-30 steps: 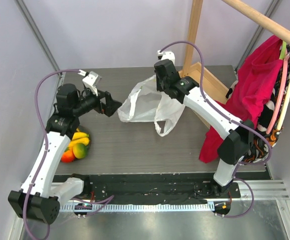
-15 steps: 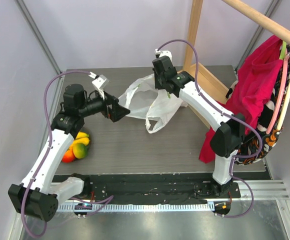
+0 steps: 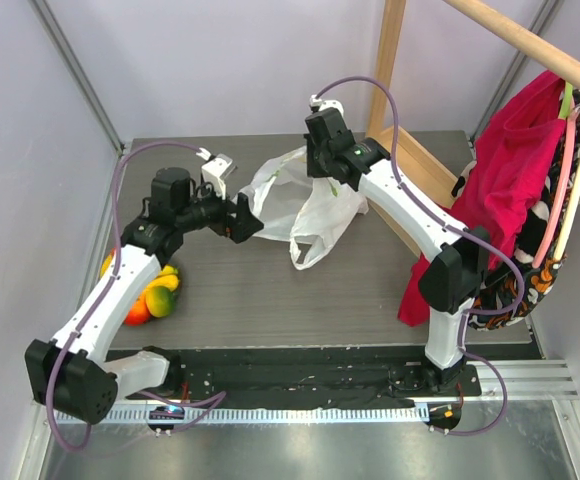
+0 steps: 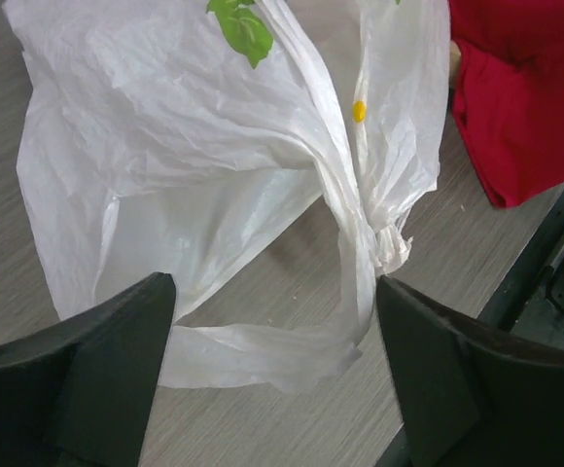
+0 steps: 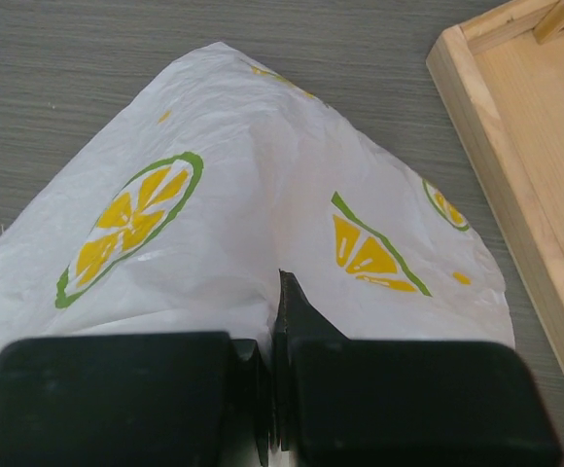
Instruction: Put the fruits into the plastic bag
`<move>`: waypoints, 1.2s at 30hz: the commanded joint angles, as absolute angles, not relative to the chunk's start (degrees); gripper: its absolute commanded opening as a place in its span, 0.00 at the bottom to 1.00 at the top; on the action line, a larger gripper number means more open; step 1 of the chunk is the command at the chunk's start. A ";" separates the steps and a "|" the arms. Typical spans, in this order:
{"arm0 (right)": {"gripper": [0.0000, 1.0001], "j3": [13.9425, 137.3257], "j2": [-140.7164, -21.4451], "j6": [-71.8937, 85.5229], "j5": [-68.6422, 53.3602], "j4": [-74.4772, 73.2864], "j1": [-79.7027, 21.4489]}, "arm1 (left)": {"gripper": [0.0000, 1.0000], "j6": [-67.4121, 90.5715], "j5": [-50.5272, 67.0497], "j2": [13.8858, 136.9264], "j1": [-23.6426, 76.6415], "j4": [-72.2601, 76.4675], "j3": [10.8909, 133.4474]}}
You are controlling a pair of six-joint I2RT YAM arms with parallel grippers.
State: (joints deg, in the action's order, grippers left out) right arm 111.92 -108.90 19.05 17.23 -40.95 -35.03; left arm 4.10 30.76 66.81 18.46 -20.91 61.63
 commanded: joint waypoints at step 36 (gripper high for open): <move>0.86 72.81 -74.54 28.18 28.92 -29.10 -60.72 | 0.00 27.25 36.21 74.71 8.61 -13.89 77.96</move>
State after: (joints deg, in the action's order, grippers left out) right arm 83.40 -75.09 18.11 25.76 -31.24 -58.78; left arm 24.99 32.84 76.99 8.99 -20.18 78.11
